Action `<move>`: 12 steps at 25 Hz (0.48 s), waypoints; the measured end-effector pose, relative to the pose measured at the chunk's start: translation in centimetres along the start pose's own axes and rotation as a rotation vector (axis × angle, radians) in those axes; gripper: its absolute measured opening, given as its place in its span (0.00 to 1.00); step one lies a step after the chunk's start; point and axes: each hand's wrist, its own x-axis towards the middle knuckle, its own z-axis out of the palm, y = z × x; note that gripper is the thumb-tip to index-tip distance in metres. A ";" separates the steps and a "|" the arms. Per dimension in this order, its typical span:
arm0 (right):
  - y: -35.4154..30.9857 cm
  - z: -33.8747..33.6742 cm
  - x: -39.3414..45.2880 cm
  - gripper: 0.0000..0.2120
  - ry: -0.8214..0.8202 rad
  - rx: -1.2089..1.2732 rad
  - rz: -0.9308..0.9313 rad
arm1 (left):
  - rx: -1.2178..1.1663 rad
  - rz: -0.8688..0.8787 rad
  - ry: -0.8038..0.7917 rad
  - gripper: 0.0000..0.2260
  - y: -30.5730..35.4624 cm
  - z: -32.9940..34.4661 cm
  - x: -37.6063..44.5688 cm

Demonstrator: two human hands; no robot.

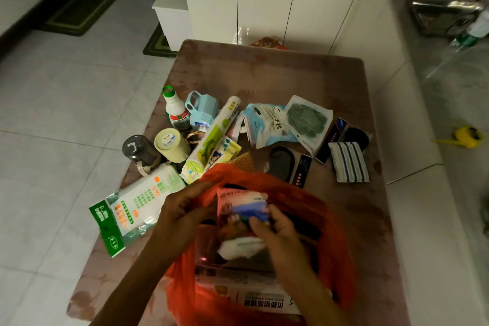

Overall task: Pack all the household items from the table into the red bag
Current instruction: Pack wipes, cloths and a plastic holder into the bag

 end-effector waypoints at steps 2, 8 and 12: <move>2.2 2.4 1.4 0.13 0.089 -0.084 -0.013 | 0.004 0.012 -0.009 0.30 -0.3 0.0 -0.1; 3.6 2.8 0.8 0.12 0.061 -1.080 -0.254 | 0.123 0.023 0.023 0.34 -1.7 0.3 -0.8; -0.2 -3.9 0.7 0.11 0.388 -0.809 -0.274 | 0.354 -0.018 -0.103 0.25 -2.5 1.4 -0.4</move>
